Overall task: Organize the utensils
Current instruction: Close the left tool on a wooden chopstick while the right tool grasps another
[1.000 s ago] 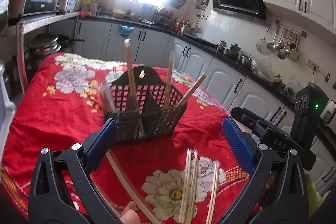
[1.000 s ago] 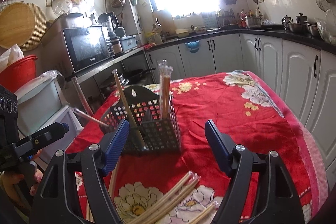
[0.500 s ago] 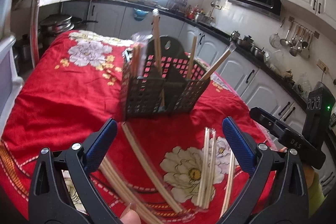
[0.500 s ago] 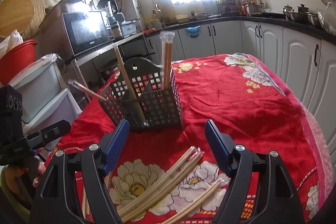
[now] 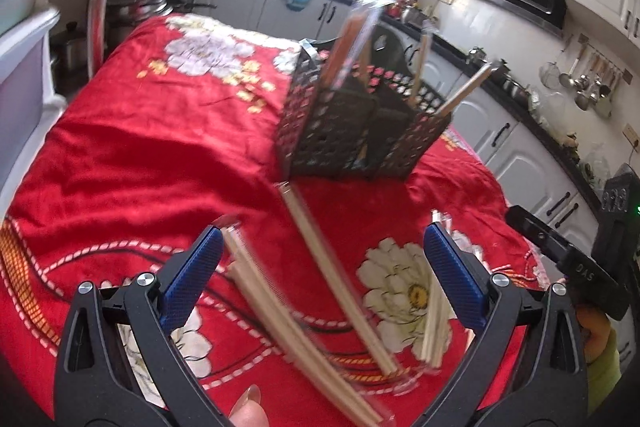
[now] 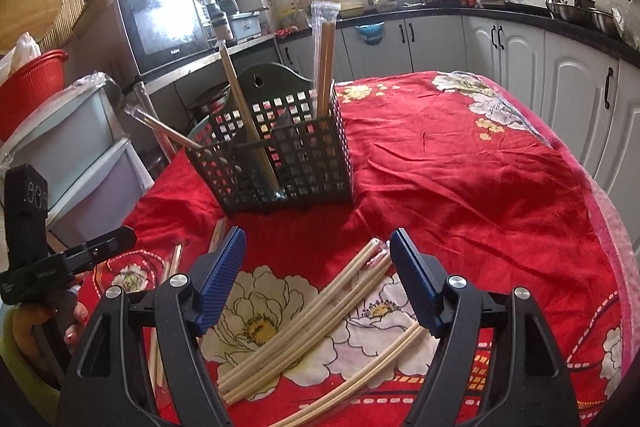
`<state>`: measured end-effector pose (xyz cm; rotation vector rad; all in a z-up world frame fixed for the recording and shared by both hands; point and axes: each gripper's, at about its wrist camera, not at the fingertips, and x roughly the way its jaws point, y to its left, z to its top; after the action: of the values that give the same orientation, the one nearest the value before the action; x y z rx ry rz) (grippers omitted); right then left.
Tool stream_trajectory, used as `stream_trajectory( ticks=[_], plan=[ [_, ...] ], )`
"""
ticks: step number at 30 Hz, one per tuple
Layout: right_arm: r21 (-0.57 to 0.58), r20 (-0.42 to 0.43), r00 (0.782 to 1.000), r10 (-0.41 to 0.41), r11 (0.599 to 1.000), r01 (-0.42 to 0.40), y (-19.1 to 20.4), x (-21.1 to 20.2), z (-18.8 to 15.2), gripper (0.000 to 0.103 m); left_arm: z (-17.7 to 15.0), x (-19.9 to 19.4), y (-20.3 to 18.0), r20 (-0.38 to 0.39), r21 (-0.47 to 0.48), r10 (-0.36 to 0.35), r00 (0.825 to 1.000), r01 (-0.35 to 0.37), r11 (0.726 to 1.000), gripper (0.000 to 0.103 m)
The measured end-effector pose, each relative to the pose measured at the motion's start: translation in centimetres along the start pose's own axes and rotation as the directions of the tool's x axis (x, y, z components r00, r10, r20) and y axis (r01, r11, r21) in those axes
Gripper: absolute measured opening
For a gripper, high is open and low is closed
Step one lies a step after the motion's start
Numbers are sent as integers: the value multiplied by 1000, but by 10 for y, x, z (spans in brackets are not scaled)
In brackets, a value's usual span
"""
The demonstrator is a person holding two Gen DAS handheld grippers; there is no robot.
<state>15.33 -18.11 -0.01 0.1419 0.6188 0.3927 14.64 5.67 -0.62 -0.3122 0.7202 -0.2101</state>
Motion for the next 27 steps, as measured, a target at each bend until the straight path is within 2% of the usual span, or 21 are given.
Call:
stream_trajectory(
  ticks=[8, 13, 15, 20, 21, 23, 27],
  plan=[
    [22, -67, 998, -17, 1000, 18, -8, 13, -8, 72, -8, 18, 32, -83, -96, 9, 997, -17, 995, 92],
    [41, -127, 992, -25, 999, 30, -11, 27, -13, 72, -8, 35, 47, -133, -179, -47, 990, 22, 984, 92],
    [50, -146, 989, -24, 998, 32, -14, 32, -15, 71, -8, 42, 53, -152, -210, -66, 986, 33, 977, 87],
    [102, -197, 980, -34, 993, 55, -27, 47, -19, 55, -1, 54, 57, -161, -225, -69, 985, 32, 974, 74],
    [110, -204, 978, -32, 992, 56, -30, 50, -19, 54, 1, 58, 58, -165, -233, -74, 983, 34, 972, 73],
    [134, -230, 973, -36, 989, 68, -35, 58, -19, 49, 5, 63, 58, -171, -229, -63, 983, 23, 973, 65],
    [183, -272, 962, -32, 979, 85, -45, 71, -19, 43, 13, 71, 58, -188, -217, -52, 981, 11, 976, 60]
  ],
)
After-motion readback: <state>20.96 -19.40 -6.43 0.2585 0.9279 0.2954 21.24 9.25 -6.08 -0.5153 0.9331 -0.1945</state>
